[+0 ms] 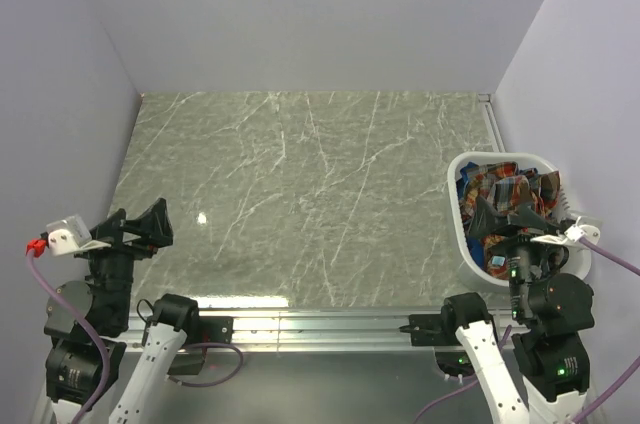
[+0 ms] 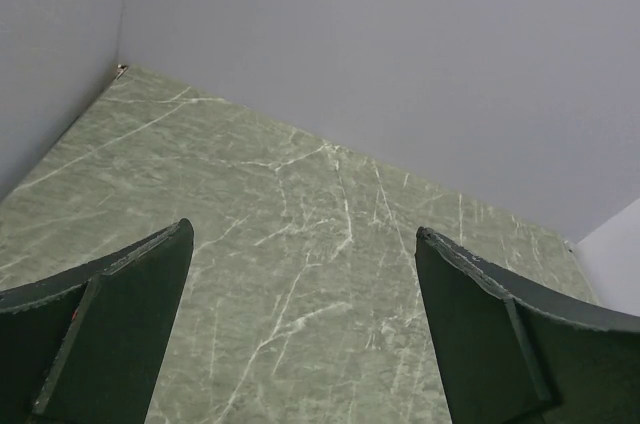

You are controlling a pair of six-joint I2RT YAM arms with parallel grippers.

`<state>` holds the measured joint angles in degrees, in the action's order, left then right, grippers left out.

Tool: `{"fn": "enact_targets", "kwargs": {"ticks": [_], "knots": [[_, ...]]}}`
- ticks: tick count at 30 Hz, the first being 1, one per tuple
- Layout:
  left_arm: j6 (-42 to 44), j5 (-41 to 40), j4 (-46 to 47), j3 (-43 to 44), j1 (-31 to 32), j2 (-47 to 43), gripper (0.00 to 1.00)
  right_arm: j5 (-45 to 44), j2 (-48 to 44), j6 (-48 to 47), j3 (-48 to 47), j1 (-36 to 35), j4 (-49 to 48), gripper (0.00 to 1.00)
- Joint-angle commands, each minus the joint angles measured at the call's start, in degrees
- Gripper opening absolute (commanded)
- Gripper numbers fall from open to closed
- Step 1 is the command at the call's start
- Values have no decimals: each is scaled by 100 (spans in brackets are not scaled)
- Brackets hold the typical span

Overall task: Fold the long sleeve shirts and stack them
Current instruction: Grab the shirt from the pile

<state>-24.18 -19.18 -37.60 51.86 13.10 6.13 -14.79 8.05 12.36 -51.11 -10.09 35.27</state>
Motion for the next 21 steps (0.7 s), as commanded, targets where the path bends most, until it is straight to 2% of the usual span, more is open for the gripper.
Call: {"fn": "enact_targets", "kwargs": {"ticks": [1,10,12,17,21], "knots": [[-86,160,78,26,8,2,99,-156,73,3,-188,-11,50,100],[-446,362,543,-430,8,-33,99,-831,652,442,-521,-2,489,100],[-482,371,614,-562,8,28,99,-973,1013,636,-654,-2,787,100],[-535,441,720,-615,8,554,99,-2017,2100,1479,-1040,-2,1535,100],[-614,870,912,-860,8,784,99,-2255,2937,1716,-1234,24,2000,100]]}}
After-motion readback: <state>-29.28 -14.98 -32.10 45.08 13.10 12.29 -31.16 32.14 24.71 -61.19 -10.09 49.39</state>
